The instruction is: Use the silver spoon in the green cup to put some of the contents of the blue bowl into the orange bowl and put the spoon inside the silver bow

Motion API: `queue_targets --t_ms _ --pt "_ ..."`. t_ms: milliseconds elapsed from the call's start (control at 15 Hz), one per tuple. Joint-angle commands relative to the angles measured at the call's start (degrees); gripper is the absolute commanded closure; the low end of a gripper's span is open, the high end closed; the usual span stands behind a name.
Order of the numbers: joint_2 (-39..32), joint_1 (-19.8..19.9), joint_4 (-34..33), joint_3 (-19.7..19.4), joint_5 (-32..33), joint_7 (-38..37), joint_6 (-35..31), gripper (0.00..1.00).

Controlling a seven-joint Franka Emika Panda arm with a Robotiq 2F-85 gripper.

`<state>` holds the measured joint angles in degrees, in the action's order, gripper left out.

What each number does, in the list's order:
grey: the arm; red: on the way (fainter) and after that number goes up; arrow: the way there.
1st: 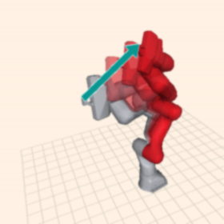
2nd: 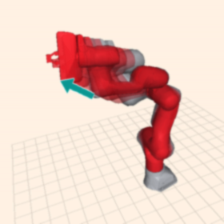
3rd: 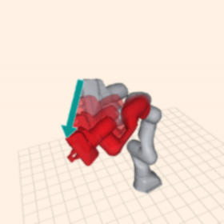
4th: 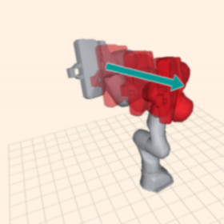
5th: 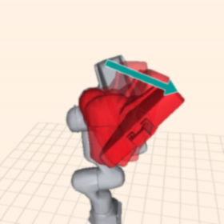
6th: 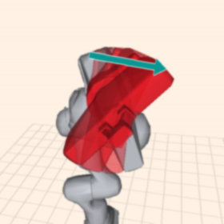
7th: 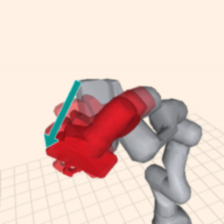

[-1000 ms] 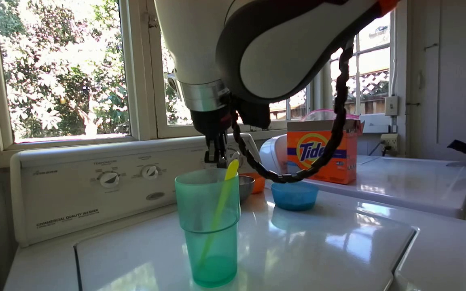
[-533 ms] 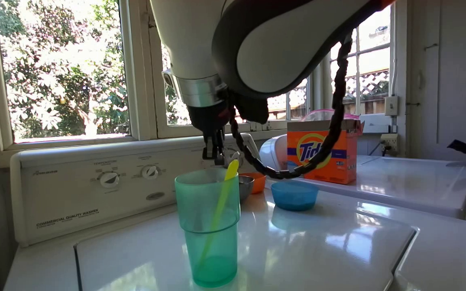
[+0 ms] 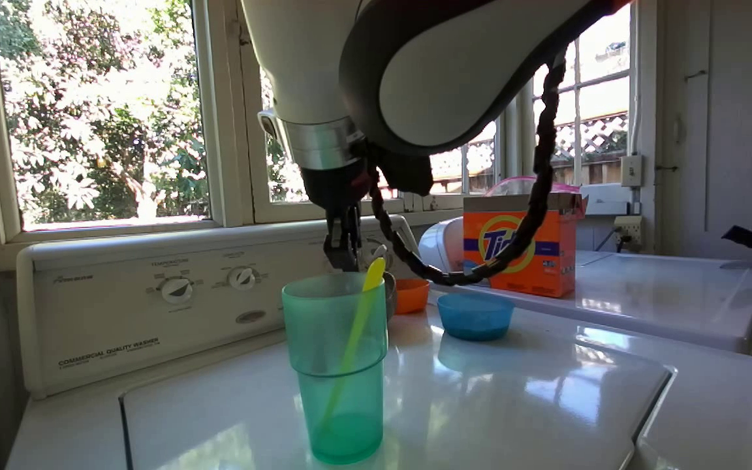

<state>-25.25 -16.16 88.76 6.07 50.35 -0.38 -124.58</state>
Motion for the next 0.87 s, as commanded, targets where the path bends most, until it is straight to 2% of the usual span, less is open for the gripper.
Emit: queue_targets --t_ms 0,133,200,800 --pt "-0.55 -0.19 -0.96 0.17 -0.16 1.28 1.19 0.17" --pt "-0.54 -0.16 -0.98 0.18 -0.21 1.51 1.14 0.03" --pt "-0.53 -0.17 -0.98 0.18 -0.23 1.53 1.19 0.0" --pt "-0.08 0.0 -0.37 0.1 -0.23 0.75 0.21 0.0"
